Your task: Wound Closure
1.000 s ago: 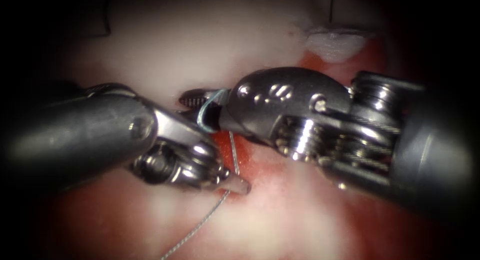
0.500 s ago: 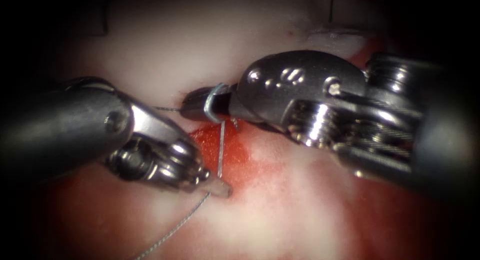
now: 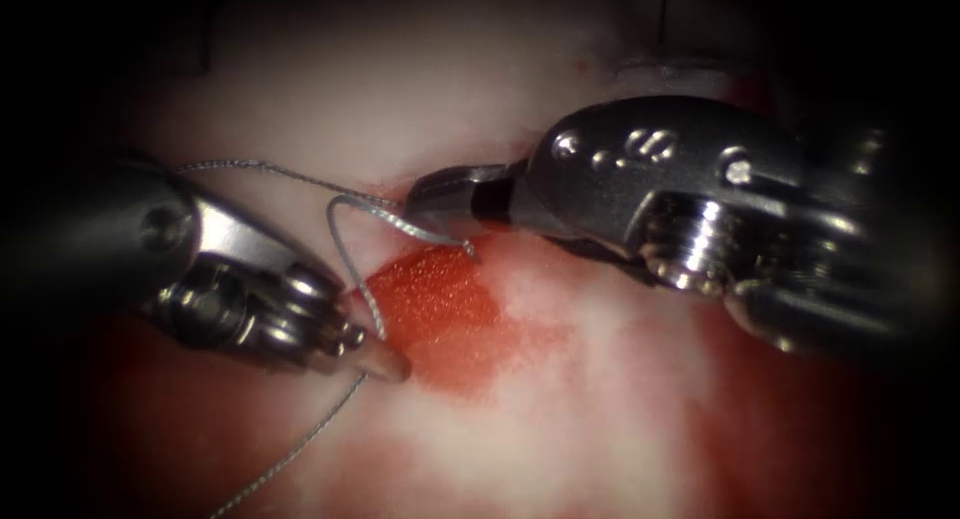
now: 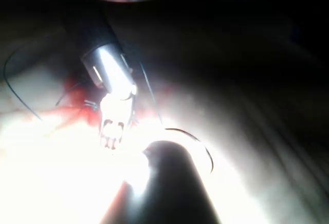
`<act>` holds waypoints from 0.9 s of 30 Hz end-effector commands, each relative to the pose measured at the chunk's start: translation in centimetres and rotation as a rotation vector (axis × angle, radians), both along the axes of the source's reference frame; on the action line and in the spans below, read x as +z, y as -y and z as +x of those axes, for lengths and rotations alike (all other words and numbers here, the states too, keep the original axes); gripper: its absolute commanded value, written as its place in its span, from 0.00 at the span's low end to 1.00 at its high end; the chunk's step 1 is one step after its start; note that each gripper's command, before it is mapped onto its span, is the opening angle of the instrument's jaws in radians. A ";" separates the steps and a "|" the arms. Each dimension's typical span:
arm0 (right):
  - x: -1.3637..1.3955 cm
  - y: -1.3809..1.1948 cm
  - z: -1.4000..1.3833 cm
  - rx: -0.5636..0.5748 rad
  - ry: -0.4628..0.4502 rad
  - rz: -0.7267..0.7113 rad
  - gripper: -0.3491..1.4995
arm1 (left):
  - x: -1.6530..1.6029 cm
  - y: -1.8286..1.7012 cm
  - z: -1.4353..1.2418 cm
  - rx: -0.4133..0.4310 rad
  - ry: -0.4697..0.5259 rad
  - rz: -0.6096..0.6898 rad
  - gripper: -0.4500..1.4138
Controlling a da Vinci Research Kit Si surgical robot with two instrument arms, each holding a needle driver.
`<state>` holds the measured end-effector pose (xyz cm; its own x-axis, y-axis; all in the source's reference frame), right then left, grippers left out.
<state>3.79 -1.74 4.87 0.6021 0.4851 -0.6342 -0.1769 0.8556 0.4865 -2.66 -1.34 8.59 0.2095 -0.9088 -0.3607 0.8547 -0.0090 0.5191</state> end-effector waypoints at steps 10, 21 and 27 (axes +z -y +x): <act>-0.06 -0.31 -0.03 0.042 0.090 0.025 0.00 | -0.25 -0.24 0.00 0.136 0.067 -0.096 0.00; 0.30 -0.13 0.06 -0.150 -0.105 0.173 0.00 | -0.26 -0.78 0.21 0.580 -0.091 -0.544 0.00; 0.25 -0.10 0.01 -0.101 -0.271 0.305 0.00 | -0.13 -0.82 0.25 0.579 -0.143 -0.532 0.00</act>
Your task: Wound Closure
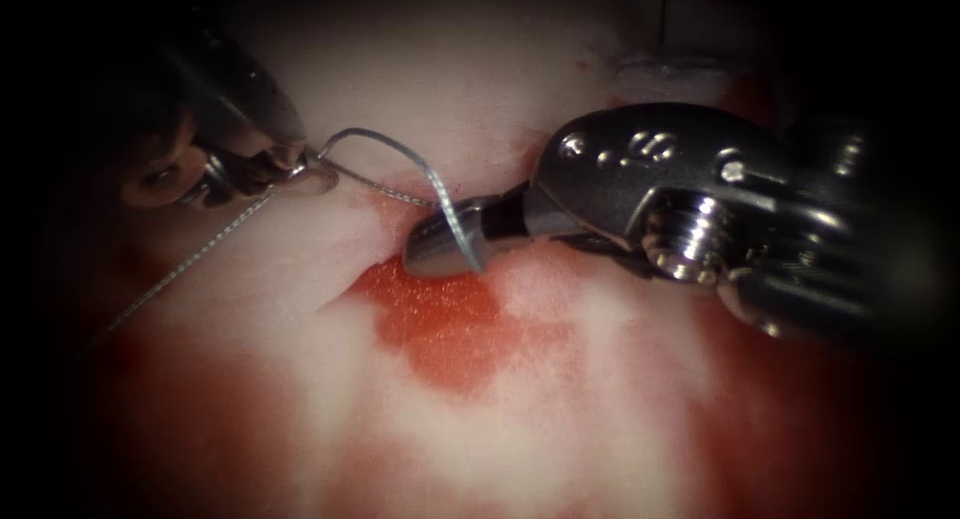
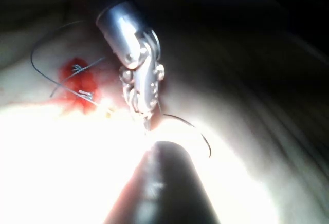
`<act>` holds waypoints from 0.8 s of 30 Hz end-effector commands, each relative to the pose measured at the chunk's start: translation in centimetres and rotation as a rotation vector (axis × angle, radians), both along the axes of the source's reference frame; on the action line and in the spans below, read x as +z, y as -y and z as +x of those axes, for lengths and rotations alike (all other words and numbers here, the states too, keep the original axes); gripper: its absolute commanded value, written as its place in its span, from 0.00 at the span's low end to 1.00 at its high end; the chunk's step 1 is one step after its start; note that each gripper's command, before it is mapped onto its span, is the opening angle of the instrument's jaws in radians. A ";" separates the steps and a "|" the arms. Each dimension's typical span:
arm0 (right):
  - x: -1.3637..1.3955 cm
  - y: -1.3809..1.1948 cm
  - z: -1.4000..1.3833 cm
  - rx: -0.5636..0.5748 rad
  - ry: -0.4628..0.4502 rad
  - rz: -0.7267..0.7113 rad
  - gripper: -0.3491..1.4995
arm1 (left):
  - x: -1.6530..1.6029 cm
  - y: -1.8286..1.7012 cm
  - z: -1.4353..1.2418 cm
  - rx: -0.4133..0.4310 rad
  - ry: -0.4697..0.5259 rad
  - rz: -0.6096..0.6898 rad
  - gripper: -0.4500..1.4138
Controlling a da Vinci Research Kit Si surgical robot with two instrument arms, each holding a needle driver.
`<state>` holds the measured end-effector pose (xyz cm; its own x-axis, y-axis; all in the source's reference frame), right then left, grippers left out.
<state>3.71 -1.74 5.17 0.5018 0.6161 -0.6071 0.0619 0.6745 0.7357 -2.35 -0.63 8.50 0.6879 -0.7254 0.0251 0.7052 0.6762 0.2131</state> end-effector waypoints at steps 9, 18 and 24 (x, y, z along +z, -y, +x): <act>0.07 -0.17 0.10 0.198 -0.227 0.166 0.00 | 0.02 0.01 -0.29 -0.080 0.116 0.092 0.00; 0.50 0.00 0.05 0.195 -0.206 0.390 0.00 | 0.01 0.04 -0.35 -0.091 0.190 0.132 0.00; 0.55 0.04 0.03 0.235 -0.397 0.691 0.00 | 0.10 0.10 -0.36 -0.083 0.224 0.175 0.00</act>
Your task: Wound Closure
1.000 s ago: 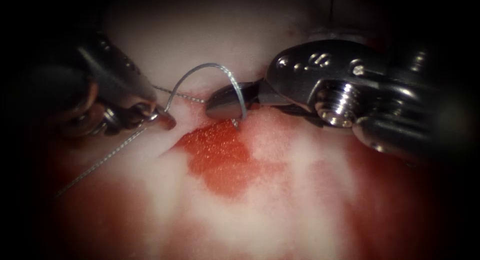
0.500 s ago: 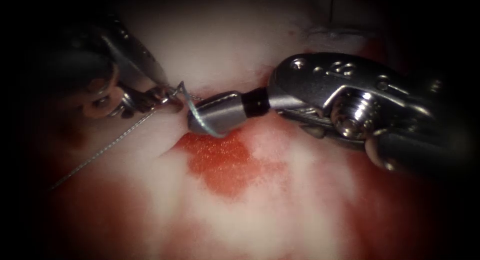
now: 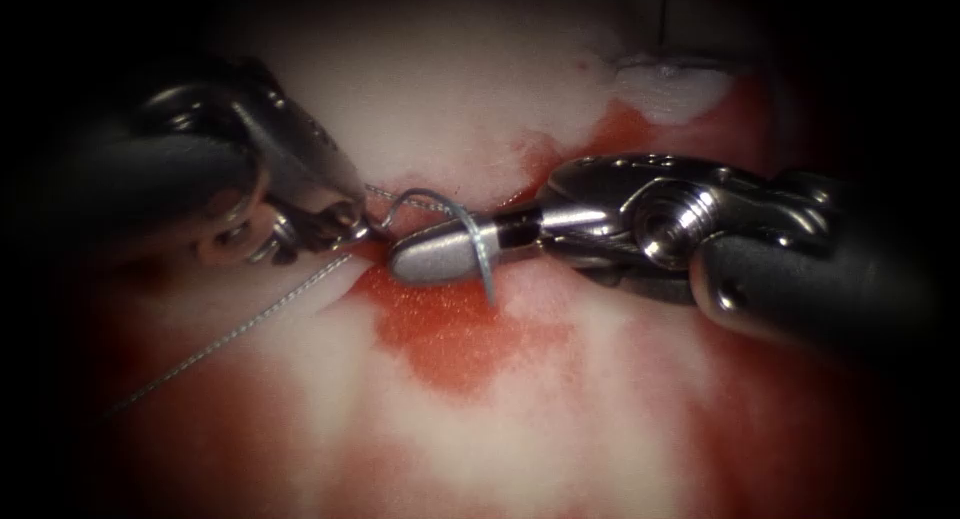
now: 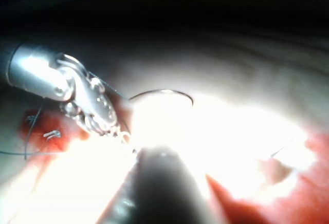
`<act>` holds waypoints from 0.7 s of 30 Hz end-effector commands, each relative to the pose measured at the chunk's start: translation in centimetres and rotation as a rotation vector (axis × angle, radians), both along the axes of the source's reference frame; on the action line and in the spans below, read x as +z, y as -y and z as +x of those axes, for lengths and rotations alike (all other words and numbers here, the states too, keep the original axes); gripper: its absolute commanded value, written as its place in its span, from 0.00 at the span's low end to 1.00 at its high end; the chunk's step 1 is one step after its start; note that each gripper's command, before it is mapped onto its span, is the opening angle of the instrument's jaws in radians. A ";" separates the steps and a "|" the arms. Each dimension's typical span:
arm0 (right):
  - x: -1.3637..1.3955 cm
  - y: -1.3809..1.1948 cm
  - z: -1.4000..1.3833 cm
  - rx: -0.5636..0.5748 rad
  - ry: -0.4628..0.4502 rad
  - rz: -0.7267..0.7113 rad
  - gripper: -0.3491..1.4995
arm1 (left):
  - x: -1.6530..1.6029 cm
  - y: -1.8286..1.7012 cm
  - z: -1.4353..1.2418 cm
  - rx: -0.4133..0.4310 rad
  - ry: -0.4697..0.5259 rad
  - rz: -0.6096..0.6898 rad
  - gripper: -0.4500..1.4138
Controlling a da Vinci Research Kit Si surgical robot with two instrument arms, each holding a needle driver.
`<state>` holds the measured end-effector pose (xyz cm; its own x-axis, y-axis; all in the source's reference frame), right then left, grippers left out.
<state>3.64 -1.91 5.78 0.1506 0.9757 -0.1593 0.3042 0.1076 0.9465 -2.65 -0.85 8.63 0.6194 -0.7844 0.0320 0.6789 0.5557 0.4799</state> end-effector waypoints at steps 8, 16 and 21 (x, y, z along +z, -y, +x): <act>-0.06 -0.13 0.13 0.084 -0.154 0.159 0.00 | -0.06 -0.06 -0.11 -0.016 0.049 0.020 0.00; -0.04 -0.13 0.19 0.187 -0.199 0.203 0.00 | -0.13 0.03 -0.20 -0.068 0.087 0.069 0.00; -0.07 -0.14 0.19 0.237 -0.223 0.224 0.00 | -0.17 0.09 -0.25 -0.085 0.091 0.095 0.00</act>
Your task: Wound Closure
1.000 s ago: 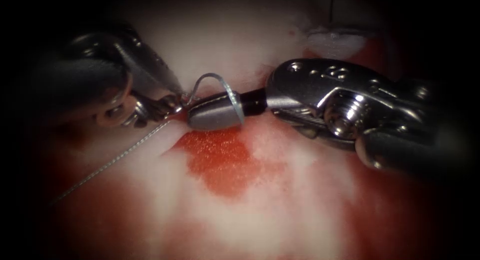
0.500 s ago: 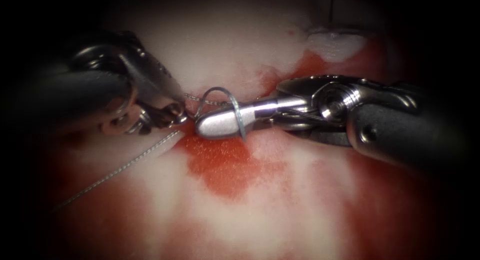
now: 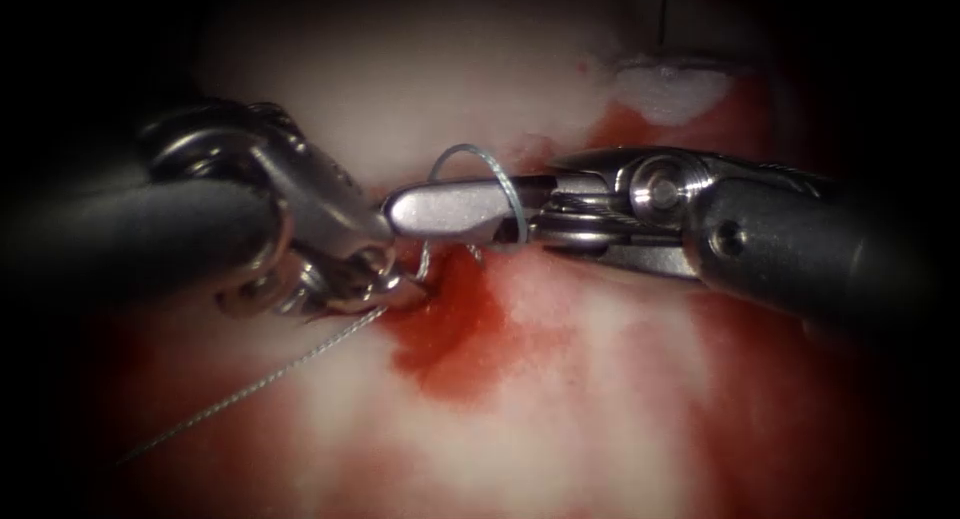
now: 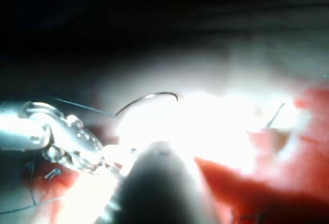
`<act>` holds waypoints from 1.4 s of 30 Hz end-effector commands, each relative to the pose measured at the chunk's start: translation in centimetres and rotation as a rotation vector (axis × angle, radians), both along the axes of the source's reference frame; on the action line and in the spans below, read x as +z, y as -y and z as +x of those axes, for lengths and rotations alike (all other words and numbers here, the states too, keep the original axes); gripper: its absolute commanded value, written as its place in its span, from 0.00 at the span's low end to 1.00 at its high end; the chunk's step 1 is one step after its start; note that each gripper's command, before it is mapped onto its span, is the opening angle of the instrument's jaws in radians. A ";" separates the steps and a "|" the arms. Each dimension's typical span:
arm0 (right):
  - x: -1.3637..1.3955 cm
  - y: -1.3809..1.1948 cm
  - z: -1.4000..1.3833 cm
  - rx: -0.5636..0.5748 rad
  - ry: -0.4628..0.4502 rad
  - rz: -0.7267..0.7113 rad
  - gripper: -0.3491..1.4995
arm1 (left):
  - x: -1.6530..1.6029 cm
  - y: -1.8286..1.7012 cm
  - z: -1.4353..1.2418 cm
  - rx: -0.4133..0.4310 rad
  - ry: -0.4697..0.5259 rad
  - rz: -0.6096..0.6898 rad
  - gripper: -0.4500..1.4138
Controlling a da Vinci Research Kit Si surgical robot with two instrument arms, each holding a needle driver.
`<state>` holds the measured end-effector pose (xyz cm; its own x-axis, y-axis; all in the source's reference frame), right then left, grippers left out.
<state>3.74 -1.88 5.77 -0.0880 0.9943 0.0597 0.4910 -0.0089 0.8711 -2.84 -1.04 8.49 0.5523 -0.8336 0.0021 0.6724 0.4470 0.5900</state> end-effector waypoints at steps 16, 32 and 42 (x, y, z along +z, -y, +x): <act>-0.24 -0.26 0.12 0.200 0.302 -0.269 0.00 | -0.12 -0.17 -0.05 -0.057 -0.014 -0.045 0.00; -0.47 -0.22 0.33 0.081 0.798 -0.650 0.00 | -0.15 -0.01 -0.12 -0.078 -0.083 -0.003 0.00; -0.60 -0.29 0.34 -0.002 0.892 -0.955 0.00 | -0.16 0.07 -0.16 -0.171 -0.136 0.057 0.00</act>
<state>3.97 -1.70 5.24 0.2857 0.6084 -0.7404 -0.2543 0.7930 0.5535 -2.94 -1.23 8.36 0.3882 -0.9125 -0.1291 0.8152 0.2747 0.5099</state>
